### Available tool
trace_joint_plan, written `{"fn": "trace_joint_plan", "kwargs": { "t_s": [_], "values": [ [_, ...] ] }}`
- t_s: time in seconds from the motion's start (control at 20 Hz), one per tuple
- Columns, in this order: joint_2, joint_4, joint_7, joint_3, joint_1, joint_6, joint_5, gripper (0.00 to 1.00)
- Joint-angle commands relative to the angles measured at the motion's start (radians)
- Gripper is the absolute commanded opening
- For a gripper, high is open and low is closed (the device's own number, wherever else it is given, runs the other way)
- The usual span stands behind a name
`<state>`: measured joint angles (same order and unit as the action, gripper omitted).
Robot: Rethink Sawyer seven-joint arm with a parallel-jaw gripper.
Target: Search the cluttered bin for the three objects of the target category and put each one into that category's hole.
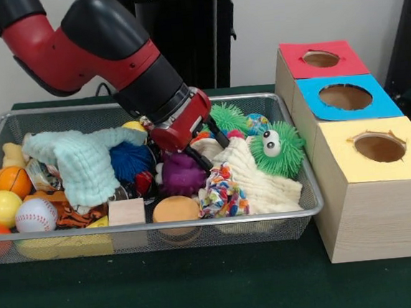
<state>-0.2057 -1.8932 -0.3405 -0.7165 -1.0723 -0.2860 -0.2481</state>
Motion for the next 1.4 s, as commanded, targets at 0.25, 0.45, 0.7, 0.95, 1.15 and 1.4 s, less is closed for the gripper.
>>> {"fn": "trace_joint_plan", "kwargs": {
  "t_s": [0.25, 0.45, 0.7, 0.95, 1.15, 1.4],
  "values": [
    [0.142, -0.013, -0.165, -0.092, -0.043, 0.091, -0.049, 1.00],
    [0.150, -0.010, -0.172, -0.101, -0.048, 0.091, -0.056, 0.00],
    [0.157, -0.009, -0.171, -0.108, -0.054, 0.083, -0.059, 0.00],
    [0.165, -0.010, -0.167, -0.116, -0.060, 0.080, -0.062, 0.00],
    [0.147, -0.015, -0.174, -0.121, -0.060, 0.082, -0.060, 0.00],
    [0.121, -0.024, -0.165, -0.129, -0.070, 0.028, -0.041, 0.00]
  ]
}}
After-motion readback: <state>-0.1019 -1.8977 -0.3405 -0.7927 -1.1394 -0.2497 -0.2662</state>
